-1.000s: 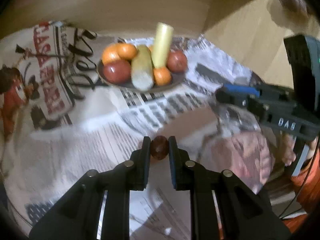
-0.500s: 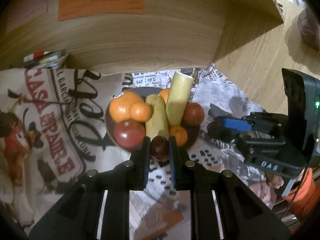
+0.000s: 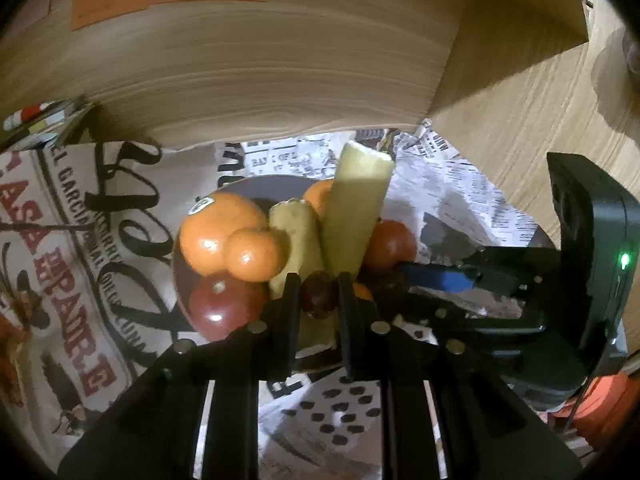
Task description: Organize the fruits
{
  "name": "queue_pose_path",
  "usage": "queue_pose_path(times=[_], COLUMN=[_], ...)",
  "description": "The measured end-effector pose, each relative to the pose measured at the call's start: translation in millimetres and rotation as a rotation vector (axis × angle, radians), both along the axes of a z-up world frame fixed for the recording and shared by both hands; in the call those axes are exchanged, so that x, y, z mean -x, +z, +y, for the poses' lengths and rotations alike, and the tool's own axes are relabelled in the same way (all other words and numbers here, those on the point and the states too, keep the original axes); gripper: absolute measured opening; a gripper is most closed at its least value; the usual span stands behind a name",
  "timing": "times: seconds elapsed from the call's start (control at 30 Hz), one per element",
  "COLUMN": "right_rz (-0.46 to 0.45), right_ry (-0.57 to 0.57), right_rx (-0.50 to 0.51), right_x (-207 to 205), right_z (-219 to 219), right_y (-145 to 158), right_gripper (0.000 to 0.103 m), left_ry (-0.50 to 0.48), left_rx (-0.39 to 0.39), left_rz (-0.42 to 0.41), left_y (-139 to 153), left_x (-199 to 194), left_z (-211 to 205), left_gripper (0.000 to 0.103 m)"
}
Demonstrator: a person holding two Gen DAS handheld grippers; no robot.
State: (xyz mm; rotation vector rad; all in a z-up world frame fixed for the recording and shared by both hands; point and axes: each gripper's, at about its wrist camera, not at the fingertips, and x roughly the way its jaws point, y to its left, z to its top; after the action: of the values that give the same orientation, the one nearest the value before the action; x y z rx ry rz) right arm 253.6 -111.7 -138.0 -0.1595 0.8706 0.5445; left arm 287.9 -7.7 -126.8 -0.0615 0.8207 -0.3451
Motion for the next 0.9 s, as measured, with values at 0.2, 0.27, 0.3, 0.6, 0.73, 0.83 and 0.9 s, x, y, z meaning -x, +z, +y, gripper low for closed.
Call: queue_pose_path(times=[0.2,0.27,0.3,0.6,0.73,0.83,0.9], right_rz=[0.016,0.02,0.02,0.052,0.057,0.042,0.019], right_ry=[0.0,-0.002,-0.002,-0.006,-0.009,-0.013,-0.019], right_rx=[-0.015,-0.017,-0.018,-0.012,-0.008,-0.016,-0.03], right_x=[-1,-1,-1,0,1,5,9], right_z=[-3,-4,-3,-6,-6,-8,-11], right_y=[-2,-3,-3,-8,-7,-1,9], right_gripper=[0.023,0.023,0.023,0.028,0.035,0.038,0.038], left_ry=[-0.022,-0.026,-0.03,-0.067,-0.055,-0.013,0.008], left_rx=[-0.013,-0.019,-0.018,-0.019,-0.024,-0.045,-0.037], left_rz=[-0.002,0.004,0.0,0.046,0.028,-0.041,-0.082], left_y=[-4,-9,-10,-22,-15,-1,11], left_x=[-5,-8,-8,-12,-7,4,13], left_z=[-15,-19,-20,-33,-34,-30,-24], left_gripper=[0.017,0.017,0.018,0.029,0.038,0.05,0.05])
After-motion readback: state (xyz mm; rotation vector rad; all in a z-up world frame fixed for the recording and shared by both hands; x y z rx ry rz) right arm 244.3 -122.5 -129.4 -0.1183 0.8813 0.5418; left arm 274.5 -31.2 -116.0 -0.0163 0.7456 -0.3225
